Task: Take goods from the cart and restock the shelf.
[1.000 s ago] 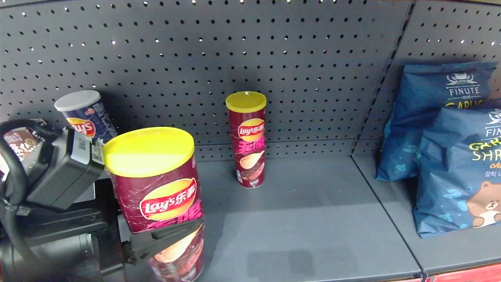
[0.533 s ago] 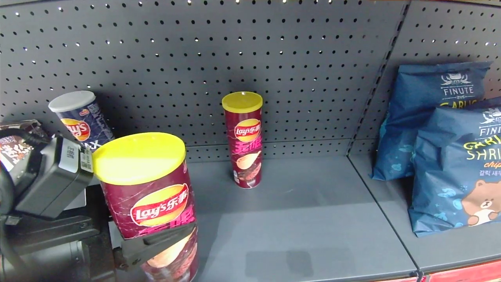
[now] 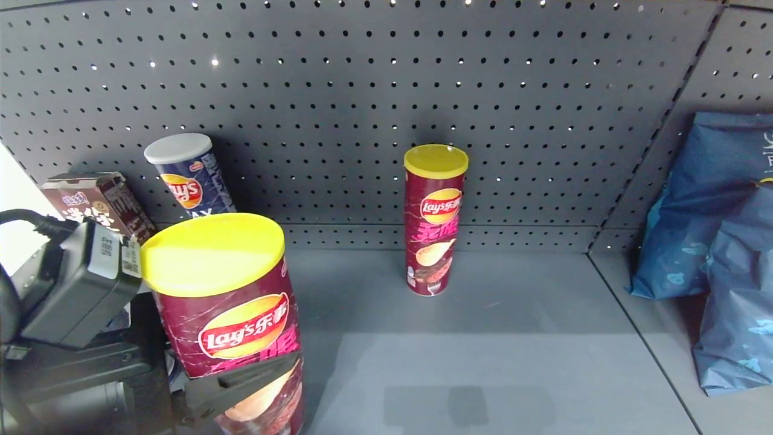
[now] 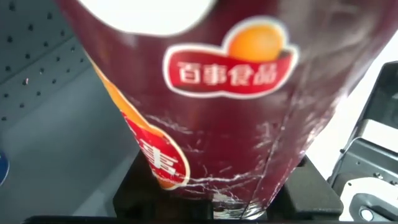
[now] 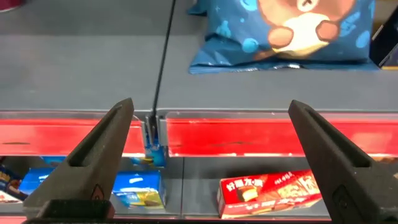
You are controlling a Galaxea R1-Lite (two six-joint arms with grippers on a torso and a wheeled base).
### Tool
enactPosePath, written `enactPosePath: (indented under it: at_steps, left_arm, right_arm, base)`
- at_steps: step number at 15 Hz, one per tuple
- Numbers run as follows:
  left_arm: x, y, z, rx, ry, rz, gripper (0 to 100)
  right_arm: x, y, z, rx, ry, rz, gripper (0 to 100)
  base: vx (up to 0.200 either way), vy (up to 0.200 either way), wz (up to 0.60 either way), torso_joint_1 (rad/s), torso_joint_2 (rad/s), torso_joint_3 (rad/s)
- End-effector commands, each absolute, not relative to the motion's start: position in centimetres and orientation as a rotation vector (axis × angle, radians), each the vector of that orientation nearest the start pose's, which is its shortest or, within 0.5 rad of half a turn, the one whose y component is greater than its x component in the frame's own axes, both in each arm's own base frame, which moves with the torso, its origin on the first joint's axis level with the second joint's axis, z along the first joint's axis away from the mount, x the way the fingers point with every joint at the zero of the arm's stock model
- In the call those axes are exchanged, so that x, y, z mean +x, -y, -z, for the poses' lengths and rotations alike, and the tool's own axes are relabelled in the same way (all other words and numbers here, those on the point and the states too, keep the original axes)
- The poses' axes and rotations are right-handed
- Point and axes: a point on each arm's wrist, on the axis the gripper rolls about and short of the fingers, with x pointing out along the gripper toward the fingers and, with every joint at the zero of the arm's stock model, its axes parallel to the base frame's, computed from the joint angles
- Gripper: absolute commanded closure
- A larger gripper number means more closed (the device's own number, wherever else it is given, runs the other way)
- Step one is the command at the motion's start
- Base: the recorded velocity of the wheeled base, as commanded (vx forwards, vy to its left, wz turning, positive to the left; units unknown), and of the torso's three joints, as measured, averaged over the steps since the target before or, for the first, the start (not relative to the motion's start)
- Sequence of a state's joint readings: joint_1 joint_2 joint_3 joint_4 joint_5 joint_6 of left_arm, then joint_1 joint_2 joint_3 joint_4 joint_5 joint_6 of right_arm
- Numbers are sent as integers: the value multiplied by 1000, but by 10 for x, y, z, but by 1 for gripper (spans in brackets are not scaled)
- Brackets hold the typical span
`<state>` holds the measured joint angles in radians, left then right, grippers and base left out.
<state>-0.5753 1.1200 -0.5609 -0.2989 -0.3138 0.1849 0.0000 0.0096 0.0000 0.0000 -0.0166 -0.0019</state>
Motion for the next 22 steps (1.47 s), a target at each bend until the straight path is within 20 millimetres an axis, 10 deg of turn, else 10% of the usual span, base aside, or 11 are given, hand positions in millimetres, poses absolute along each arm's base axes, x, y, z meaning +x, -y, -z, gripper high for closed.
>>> enactPosePath:
  at_steps: [1,9,10,11,16,22]
  left_arm:
    - [127,90,-216,207,-181,907,100]
    - [125,89,-210,209,-199,905,100]
    - [125,89,-210,209,-199,905,100]
    - [123,88,-209,210,-200,905,100]
    - [120,86,-205,209,-209,902,100]
    - [122,84,-207,207,-208,884,100]
  right_arm:
    - [-22,0,-76,-3,-11,17,0]
    - [-22,0,-76,-6,-9,6,0]
    - [-26,0,-93,22,46,7,0]
    - [-34,0,-162,85,111,-22,0]
    - [-54,3,-167,-7,-82,-315,0]
    - [9,-8,-226,-37,-103,-471,0]
  base:
    - [0,0,0,0,0,0]
    - [0,0,0,0,0,0]
    - [0,0,0,0,0,0]
    - [0,0,0,0,0,0]
    - [0,0,0,0,0,0]
    - [0,0,0,0,0,0]
